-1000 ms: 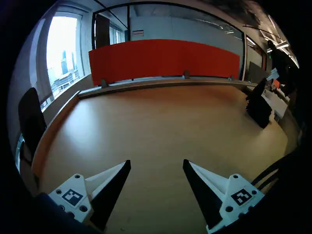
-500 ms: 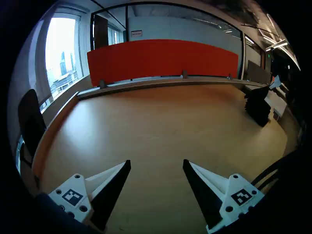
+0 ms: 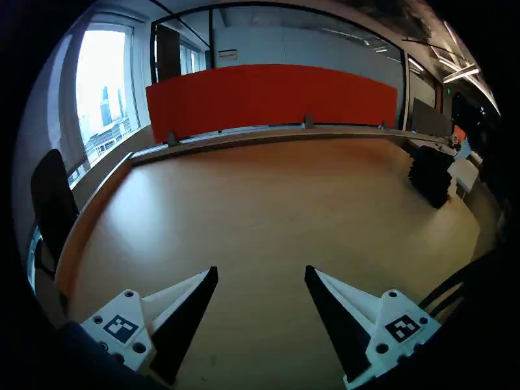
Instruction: Fold towel
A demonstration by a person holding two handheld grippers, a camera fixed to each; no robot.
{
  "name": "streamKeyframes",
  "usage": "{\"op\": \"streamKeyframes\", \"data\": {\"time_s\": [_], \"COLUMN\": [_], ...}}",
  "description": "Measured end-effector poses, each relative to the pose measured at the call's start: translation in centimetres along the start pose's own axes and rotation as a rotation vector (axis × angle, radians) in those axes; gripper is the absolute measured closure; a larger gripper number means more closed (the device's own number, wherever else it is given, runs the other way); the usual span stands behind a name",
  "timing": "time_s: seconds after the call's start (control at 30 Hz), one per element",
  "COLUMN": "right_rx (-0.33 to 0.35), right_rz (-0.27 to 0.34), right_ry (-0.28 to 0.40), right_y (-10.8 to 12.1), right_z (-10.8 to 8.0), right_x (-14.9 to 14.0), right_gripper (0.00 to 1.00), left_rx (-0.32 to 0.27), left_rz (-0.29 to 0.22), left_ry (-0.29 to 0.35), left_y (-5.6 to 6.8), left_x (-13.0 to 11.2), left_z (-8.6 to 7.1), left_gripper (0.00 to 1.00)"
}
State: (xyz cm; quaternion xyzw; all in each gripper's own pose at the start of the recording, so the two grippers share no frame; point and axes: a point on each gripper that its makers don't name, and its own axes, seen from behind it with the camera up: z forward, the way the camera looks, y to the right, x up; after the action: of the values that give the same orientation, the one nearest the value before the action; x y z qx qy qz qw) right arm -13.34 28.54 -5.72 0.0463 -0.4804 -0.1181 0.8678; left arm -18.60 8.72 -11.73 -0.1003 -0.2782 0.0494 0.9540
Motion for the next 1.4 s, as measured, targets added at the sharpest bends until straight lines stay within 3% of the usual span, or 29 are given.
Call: {"op": "streamKeyframes", "data": {"time_s": [0.5,1.4], "right_rx": [-0.004,-0.008], "right_rz": [0.060,0.069], "right_ry": [-0.045,-0.066], "right_y": [0.5,0.3], "right_z": [1.8,2.2], "right_x": [-3.0,-4.1], "right_gripper": [0.97,0.95], "left_rx": [0.013,0.016], "left_rz": [0.005,0.013], "left_ry": [-0.004,-0.005], "left_y": [-0.3,-0.5], "left_x": [0.0,-0.1], "left_z": [-0.6,-0.6], "left_gripper": [0.00,0.01]}}
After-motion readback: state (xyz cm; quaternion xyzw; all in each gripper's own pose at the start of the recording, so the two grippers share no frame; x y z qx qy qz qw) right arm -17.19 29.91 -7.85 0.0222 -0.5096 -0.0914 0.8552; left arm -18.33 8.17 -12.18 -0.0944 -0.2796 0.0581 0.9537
